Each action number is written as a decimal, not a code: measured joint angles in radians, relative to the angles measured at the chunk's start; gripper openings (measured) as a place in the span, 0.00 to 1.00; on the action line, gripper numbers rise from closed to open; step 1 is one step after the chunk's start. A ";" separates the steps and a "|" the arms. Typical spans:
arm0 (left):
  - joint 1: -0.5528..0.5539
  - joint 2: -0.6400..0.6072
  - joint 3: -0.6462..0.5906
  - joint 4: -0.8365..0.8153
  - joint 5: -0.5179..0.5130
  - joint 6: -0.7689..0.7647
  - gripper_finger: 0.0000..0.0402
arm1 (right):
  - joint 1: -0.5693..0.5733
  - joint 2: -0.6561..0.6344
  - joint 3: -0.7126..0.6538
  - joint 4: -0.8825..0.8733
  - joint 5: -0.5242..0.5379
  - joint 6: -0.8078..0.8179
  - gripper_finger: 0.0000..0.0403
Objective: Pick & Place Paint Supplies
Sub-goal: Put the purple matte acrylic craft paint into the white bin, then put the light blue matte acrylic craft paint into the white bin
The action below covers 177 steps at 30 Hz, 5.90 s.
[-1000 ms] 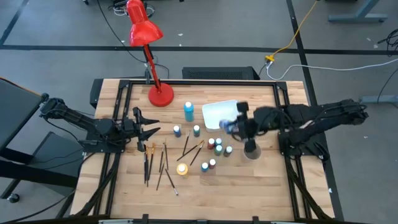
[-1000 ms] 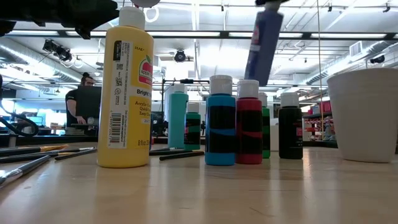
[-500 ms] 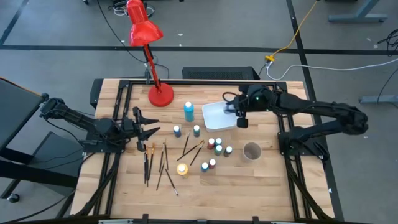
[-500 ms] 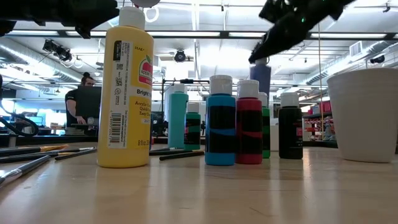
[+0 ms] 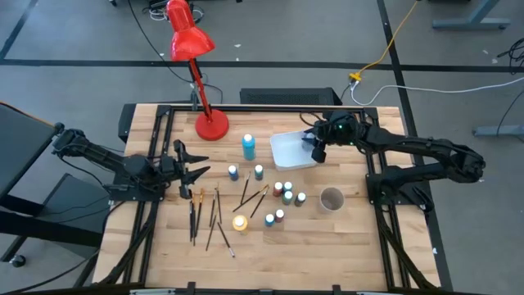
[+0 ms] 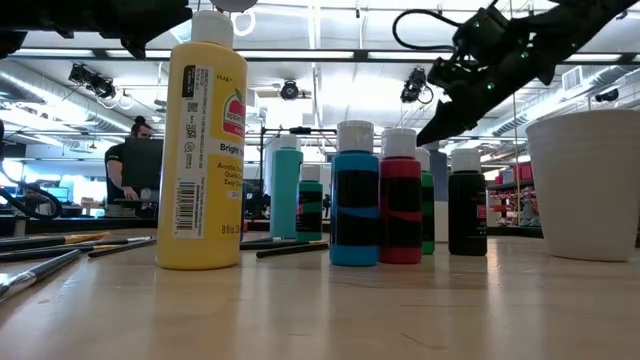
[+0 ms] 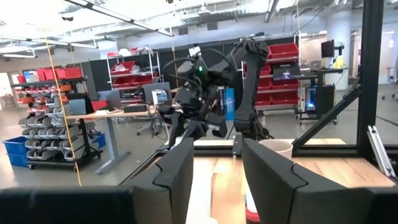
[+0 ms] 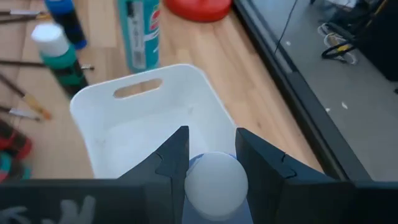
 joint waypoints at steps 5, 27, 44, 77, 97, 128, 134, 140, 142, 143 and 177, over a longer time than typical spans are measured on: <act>0.000 -0.001 0.000 0.003 0.000 0.002 0.36 | -0.027 0.000 -0.016 0.042 -0.006 0.082 0.29; 0.000 0.000 0.000 0.004 0.000 -0.015 0.36 | -0.039 0.005 -0.022 0.022 0.285 0.361 0.39; 0.000 0.000 0.000 0.003 0.000 -0.020 0.36 | -0.037 0.004 -0.019 0.266 0.275 0.195 0.48; 0.000 0.001 0.000 0.047 0.020 0.009 0.36 | 0.315 0.004 -0.018 0.657 -0.177 0.237 0.59; 0.058 0.500 0.270 0.030 0.035 0.020 0.36 | 0.545 0.162 -0.018 0.712 -0.112 0.257 0.59; 0.563 0.969 0.523 -0.242 0.176 -0.369 0.55 | 0.545 0.161 -0.018 0.610 -0.107 0.250 0.59; 0.565 0.965 0.523 -0.235 0.146 -0.368 0.45 | 0.545 0.161 -0.018 0.607 -0.107 0.249 0.59; 0.572 0.964 0.523 -0.232 0.155 -0.368 0.32 | 0.545 0.161 -0.018 0.607 -0.107 0.249 0.59; 0.573 0.964 0.523 -0.229 0.148 -0.368 0.32 | 0.545 0.161 -0.018 0.606 -0.107 0.249 0.59; 0.573 0.961 0.523 -0.228 0.143 -0.367 0.32 | 0.545 0.161 -0.018 0.606 -0.107 0.249 0.59; 0.623 1.133 0.794 -0.081 0.333 -0.269 0.33 | 0.544 -0.103 -0.018 0.217 -0.036 0.302 0.59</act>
